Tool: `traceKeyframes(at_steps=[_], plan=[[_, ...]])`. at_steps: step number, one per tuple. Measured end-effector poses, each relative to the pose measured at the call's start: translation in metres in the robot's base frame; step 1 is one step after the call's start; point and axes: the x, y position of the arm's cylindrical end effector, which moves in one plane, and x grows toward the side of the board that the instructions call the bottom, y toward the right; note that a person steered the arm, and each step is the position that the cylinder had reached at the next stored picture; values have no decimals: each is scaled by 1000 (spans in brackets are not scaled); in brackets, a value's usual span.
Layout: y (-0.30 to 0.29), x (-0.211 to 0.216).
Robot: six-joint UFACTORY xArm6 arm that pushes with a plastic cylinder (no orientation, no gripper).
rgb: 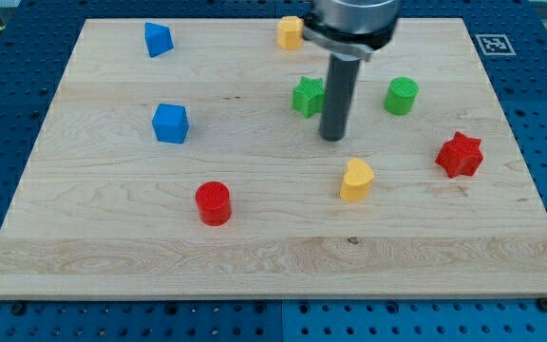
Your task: Move the arm to the right of the blue cube
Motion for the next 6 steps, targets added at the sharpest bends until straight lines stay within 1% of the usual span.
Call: traceKeyframes(at_steps=[1, 2, 4, 5, 6], plan=[[-54, 16], [-73, 17], [-113, 4], [-119, 2], [-132, -14]])
